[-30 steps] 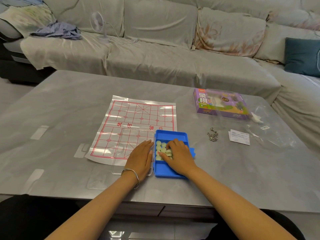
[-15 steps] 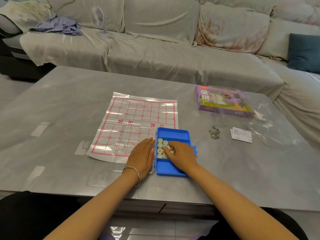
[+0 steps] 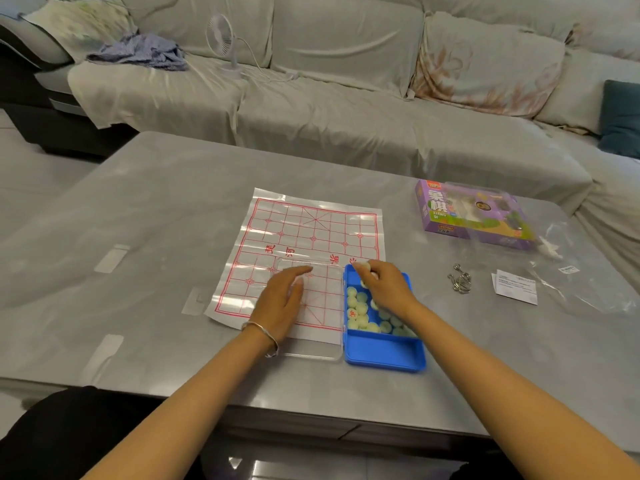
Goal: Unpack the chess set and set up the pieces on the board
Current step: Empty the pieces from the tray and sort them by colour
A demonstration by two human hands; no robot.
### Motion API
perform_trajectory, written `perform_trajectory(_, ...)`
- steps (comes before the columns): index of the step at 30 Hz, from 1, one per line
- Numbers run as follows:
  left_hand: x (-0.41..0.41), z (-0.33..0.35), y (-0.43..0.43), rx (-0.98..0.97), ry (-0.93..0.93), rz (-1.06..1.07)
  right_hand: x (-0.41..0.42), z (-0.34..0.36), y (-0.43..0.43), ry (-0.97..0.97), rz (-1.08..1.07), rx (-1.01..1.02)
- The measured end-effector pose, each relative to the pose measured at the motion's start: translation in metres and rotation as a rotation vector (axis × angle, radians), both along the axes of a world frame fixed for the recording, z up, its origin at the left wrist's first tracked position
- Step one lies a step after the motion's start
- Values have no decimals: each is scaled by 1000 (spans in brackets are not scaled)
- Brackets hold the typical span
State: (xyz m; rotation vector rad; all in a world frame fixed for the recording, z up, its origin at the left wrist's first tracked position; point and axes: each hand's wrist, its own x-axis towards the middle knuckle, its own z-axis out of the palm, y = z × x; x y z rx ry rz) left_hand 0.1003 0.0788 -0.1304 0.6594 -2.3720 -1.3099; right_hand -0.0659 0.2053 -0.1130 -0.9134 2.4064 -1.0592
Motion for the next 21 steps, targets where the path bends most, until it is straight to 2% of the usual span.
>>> perform_trajectory(3, 23, 9, -44, 0, 19, 127, 14, 19, -44, -49, 64, -45)
perform_trajectory(7, 60, 5, -108, -97, -63, 319, 50, 25, -126, -82, 160, -67)
perform_trajectory(11, 110, -18, -176, -361, -304, 498, 102, 8, -213, -49, 288, -39)
perform_trajectory(14, 137, -29, -205, -314, -409, 601, 138, -8, -265, 3, 363, -6)
perform_trajectory(16, 140, -34, -209, -335, -428, 614, 157, -20, -286, 96, 401, 37)
perform_trajectory(19, 138, -40, -209, -424, -459, 613, 168, -34, -298, 417, 470, 59)
perform_trajectory(21, 138, -43, -211, -435, -481, 620, 165, -40, -301, 560, 505, 4)
